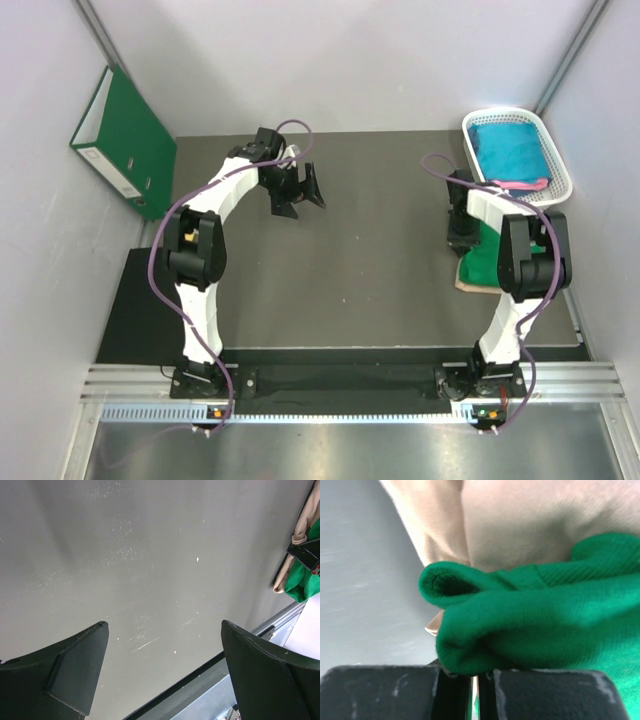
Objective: Fold and stack the t-shirts
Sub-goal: Put the neatly folded tshirt into the corner of the board with the right arm
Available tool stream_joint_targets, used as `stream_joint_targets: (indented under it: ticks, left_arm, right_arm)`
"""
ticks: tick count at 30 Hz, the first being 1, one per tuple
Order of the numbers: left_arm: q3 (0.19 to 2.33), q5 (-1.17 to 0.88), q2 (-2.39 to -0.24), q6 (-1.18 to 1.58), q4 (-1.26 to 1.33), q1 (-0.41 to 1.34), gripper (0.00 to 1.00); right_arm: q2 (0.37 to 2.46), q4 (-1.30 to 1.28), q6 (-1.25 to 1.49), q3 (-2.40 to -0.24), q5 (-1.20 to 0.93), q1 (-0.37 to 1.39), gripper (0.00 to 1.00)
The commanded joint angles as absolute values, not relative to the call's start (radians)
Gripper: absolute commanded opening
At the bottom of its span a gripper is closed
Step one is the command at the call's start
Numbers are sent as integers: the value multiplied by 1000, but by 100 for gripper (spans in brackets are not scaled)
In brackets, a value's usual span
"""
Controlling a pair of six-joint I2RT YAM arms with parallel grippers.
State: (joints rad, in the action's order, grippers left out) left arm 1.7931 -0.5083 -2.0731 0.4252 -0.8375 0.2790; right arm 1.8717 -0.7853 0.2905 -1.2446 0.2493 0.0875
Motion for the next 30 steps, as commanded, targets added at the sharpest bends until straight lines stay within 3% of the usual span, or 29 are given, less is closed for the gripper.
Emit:
stream_joint_targets:
  ticks: [1, 9, 22, 24, 25, 26, 29, 30]
  left_arm:
    - [1813, -531, -2066, 440, -805, 279, 98]
    - [1784, -528, -2048, 443, -795, 279, 98]
    - [1773, -462, -2016, 394, -830, 279, 98]
    - [1775, -386, -1996, 377, -856, 279, 98]
    - [1775, -347, -1988, 358, -864, 279, 98]
    - [1773, -315, -1973, 345, -870, 279, 98]
    - [1773, -203, -1956, 302, -899, 273, 98]
    - [1773, -183, -1954, 296, -907, 268, 98]
  right_arm:
    - [1844, -838, 247, -1207, 388, 12, 0]
    - [1804, -836, 233, -1200, 411, -124, 0]
    - [1708, -841, 218, -1279, 327, -107, 2]
    - [1674, -841, 210, -1304, 315, -68, 17]
    - [1642, -828, 206, -1331, 305, -52, 30]
    - [1626, -821, 198, -1344, 302, -16, 52]
    - [1598, -782, 187, -1406, 278, 73, 83]
    - [1601, -772, 181, -1423, 270, 95, 88]
